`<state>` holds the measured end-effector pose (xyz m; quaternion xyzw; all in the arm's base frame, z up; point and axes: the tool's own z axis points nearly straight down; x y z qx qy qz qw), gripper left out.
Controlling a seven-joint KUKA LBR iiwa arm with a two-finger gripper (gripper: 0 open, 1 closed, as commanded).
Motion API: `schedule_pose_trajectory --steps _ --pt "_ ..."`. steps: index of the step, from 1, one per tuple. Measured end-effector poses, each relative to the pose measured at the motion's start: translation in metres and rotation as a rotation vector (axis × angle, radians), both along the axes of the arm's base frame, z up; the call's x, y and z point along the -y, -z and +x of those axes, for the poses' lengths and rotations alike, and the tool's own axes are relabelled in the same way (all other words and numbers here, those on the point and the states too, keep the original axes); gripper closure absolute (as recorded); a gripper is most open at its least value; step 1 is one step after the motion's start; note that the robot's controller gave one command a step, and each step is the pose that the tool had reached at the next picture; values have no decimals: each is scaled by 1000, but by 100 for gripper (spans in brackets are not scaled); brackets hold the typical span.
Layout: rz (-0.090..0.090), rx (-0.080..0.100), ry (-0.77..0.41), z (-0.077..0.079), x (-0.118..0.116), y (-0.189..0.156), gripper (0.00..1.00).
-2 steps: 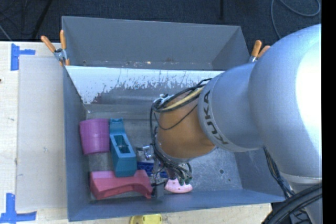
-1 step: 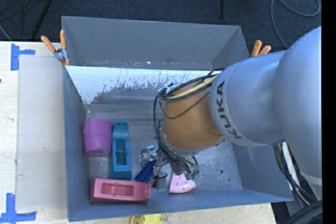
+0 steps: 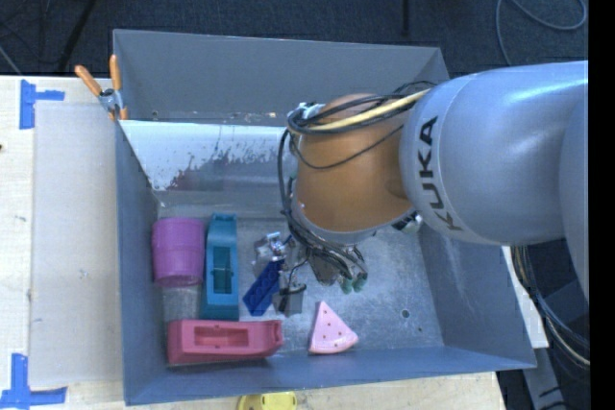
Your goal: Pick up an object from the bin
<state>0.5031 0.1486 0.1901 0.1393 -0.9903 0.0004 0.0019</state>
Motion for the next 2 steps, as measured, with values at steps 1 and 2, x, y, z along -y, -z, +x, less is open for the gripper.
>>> schedule_pose_trajectory --steps 1,2 --pt "5 15 -5 5 7 15 100" --pt "-2 -8 -20 -5 -2 -9 100"
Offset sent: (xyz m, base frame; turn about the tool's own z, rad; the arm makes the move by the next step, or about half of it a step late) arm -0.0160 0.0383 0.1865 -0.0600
